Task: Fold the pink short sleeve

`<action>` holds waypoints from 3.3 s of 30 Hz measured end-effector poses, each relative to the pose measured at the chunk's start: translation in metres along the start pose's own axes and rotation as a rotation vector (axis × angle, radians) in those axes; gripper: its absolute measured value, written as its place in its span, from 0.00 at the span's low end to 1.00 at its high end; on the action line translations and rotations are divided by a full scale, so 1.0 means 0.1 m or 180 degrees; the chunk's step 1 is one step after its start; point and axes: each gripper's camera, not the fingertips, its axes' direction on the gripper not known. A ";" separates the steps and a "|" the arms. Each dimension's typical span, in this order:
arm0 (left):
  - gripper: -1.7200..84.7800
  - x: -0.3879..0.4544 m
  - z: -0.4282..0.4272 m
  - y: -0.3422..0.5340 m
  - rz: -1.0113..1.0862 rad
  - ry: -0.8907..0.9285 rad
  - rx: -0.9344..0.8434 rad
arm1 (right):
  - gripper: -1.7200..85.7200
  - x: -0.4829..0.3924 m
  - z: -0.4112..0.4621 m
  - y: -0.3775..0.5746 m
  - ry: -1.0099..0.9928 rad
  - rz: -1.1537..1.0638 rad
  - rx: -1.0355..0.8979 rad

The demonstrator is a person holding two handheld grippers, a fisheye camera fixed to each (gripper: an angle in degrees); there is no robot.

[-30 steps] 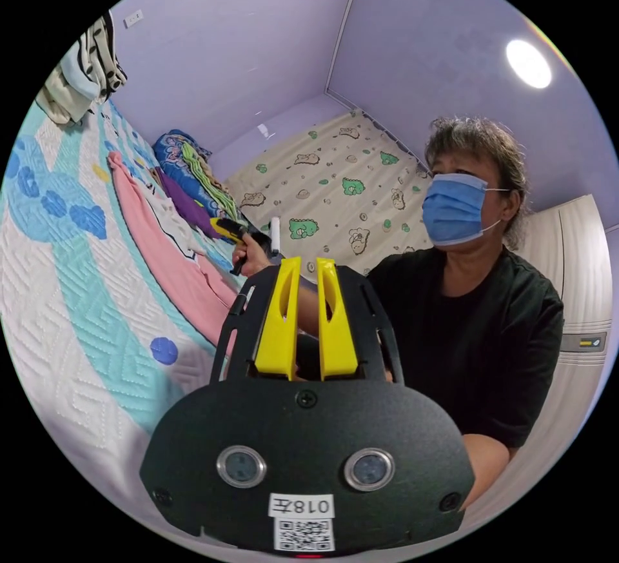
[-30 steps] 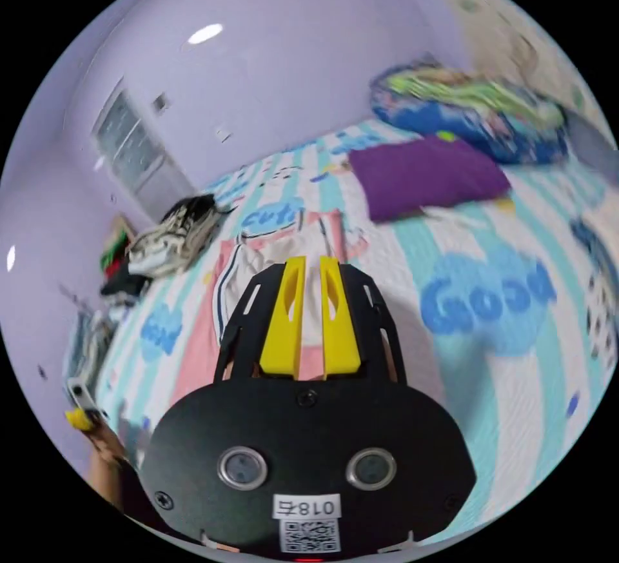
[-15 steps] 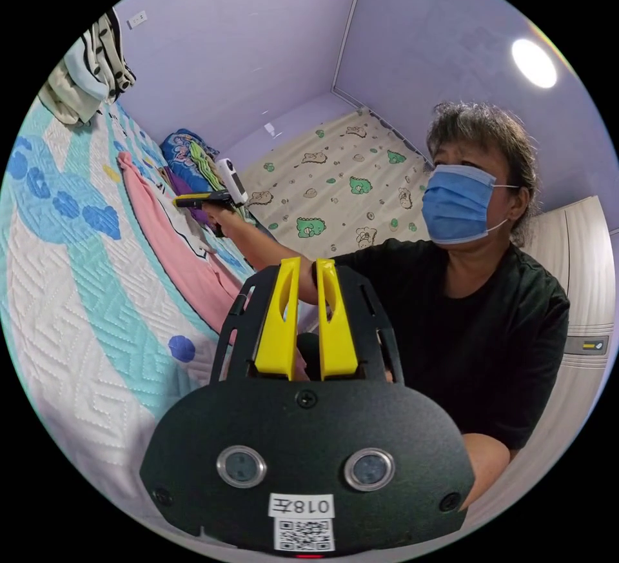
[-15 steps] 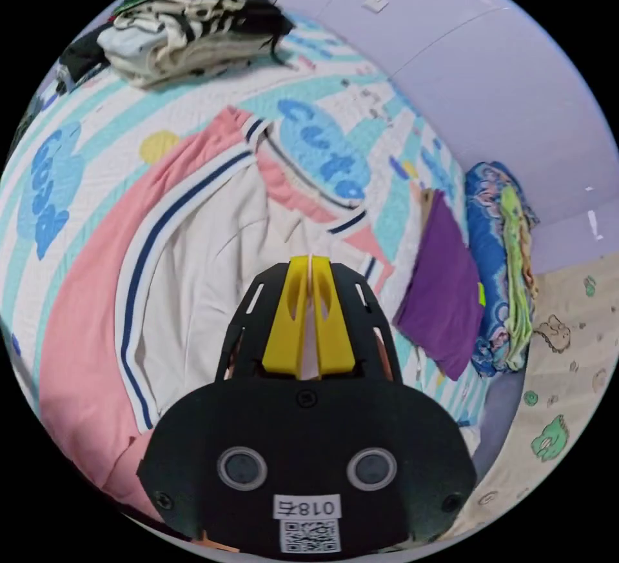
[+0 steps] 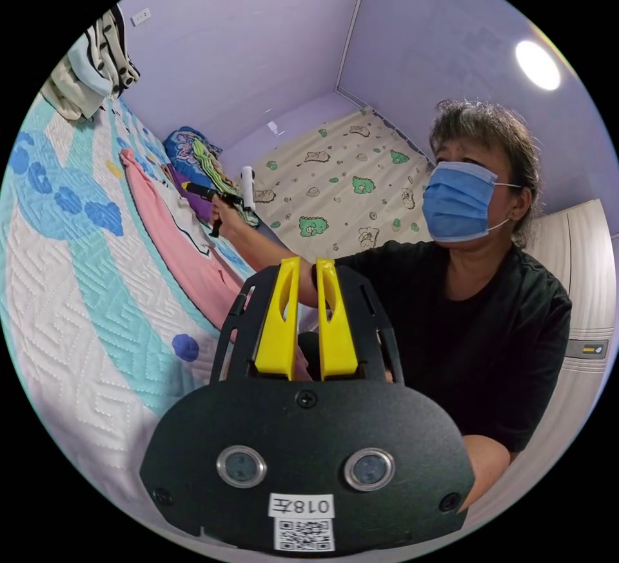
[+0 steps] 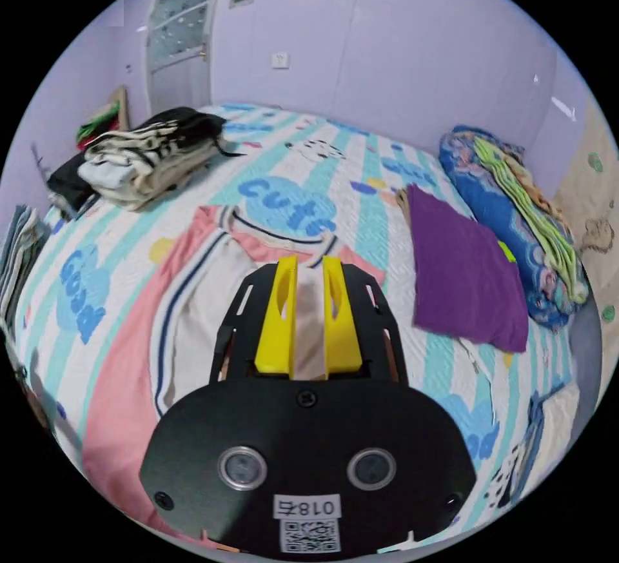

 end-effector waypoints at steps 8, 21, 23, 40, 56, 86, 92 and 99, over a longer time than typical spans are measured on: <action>0.07 0.08 0.09 0.01 -0.0015 -0.0020 0.0029 | 0.04 -0.47 0.46 -0.02 0.0451 -0.0724 -0.0737; 0.07 0.26 0.28 -0.06 0.0017 -0.0002 0.0082 | 0.11 0.78 -0.06 0.53 -0.0728 0.1232 0.0027; 0.08 0.29 0.35 -0.09 0.0011 -0.0042 0.0073 | 0.11 0.98 -0.34 0.74 -0.0949 0.1400 0.0286; 0.11 1.00 1.99 0.24 -0.0468 -0.0737 -0.1391 | 0.09 1.62 -2.37 4.10 -0.1911 0.1499 -0.0560; 0.12 1.32 2.52 1.31 -0.1521 -0.1734 -0.1446 | 0.13 2.24 -2.06 4.92 -0.2852 0.1607 -0.1308; 0.12 1.79 2.98 1.07 -0.1010 -0.1991 -0.1864 | 0.13 2.64 -1.92 5.08 -0.3495 0.1374 -0.1372; 0.13 1.86 3.04 1.08 -0.0834 -0.2231 -0.1900 | 0.13 2.61 -1.93 5.09 -0.3529 0.1392 -0.1371; 0.12 1.59 3.16 1.25 -0.1125 -0.1819 -0.1963 | 0.13 2.51 -1.97 5.07 -0.3530 0.1385 -0.1367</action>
